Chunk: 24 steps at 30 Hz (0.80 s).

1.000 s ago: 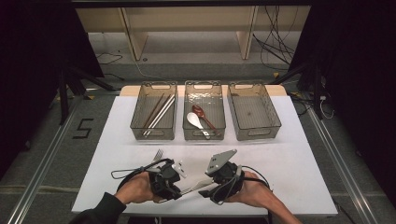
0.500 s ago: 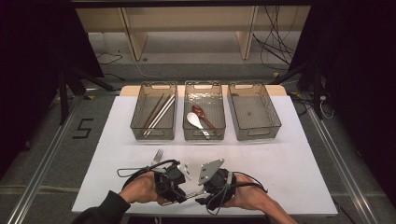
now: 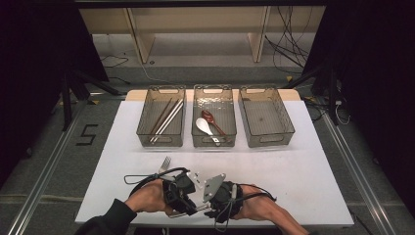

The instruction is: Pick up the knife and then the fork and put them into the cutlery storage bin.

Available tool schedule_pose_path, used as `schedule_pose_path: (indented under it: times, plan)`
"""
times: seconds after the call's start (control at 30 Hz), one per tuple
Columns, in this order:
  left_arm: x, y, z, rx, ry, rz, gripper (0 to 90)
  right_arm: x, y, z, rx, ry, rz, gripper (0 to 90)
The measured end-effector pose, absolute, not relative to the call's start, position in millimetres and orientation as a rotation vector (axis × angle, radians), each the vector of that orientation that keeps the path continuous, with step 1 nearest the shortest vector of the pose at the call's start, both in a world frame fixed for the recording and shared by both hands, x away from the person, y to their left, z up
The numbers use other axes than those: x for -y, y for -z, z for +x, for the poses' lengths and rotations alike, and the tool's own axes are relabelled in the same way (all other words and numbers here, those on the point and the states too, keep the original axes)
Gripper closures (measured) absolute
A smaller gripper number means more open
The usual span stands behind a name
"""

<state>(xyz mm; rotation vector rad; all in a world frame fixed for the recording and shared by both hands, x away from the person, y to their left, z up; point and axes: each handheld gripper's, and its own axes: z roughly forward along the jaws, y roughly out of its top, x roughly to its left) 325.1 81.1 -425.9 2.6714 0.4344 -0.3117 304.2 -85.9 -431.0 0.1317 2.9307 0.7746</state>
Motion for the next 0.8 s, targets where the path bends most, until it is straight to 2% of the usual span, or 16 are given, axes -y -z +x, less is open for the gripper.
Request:
schedule_pose_path:
  times: [0.13,0.2,0.23,0.8]
  plan:
    - [-80.5,425.9,324.2,-0.443,0.321,2.663,78.7,85.9,432.4,304.2,-2.943,-0.749,0.092,50.3]
    - [-77.9,429.2,319.8,-0.549,0.324,2.589,78.7,85.9,432.8,302.3,-2.946,-0.737,0.093,52.7]
    - [-79.1,429.0,322.0,-0.519,0.333,2.611,78.7,84.4,435.2,306.7,-2.902,-0.796,-0.004,54.0]
    - [-79.2,425.9,327.4,-0.438,0.396,2.648,78.6,86.6,436.0,298.9,-2.908,-0.729,-0.046,68.6]
